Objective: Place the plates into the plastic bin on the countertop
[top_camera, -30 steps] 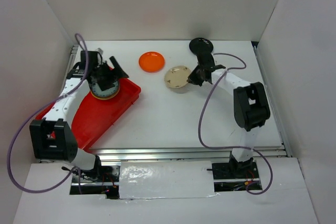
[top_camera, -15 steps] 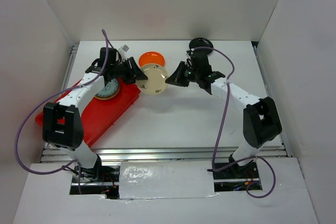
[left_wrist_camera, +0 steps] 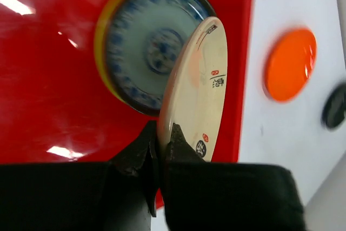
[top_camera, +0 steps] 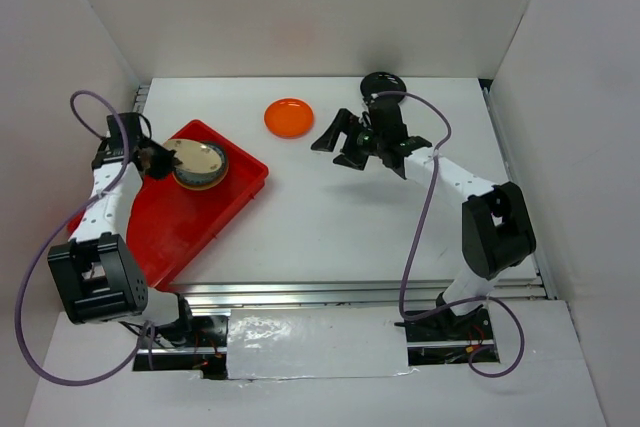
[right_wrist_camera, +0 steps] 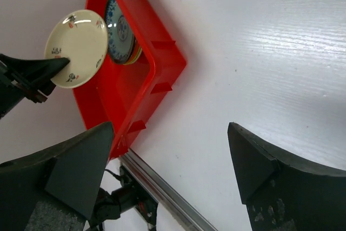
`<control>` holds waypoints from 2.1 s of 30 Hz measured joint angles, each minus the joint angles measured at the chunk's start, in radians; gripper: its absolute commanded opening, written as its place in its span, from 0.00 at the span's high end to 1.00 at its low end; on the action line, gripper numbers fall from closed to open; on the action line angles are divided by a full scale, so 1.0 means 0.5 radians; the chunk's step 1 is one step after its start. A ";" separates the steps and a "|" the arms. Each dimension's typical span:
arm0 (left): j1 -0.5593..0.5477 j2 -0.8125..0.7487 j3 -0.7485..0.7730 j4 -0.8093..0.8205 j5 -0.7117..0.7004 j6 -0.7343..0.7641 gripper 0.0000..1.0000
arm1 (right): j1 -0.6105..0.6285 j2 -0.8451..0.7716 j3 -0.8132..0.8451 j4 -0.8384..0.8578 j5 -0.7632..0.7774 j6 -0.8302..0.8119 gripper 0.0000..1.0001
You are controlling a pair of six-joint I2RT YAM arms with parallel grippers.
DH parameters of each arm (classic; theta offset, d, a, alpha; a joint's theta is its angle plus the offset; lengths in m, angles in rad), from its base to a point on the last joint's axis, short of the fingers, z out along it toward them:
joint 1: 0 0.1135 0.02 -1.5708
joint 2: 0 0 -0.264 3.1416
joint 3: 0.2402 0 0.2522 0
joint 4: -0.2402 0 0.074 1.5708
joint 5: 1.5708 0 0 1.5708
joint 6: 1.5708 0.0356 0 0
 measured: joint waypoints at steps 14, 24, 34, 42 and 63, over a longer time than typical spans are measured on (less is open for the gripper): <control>0.184 0.356 0.060 0.027 0.028 -0.163 0.01 | -0.067 0.067 -0.018 0.055 -0.053 0.000 0.05; 0.117 0.374 0.175 -0.130 -0.004 -0.130 0.01 | -0.093 0.732 0.568 -0.124 0.175 0.094 0.04; 0.094 0.182 0.078 -0.253 0.020 0.008 0.01 | -0.164 1.395 1.218 -0.201 0.191 0.379 0.13; 0.090 -0.247 0.070 -0.256 0.108 0.100 0.01 | -0.179 1.814 1.821 -0.235 0.098 0.621 0.34; 0.073 -0.288 0.031 -0.096 0.453 0.273 0.01 | -0.099 2.088 2.271 -0.481 0.323 0.870 1.00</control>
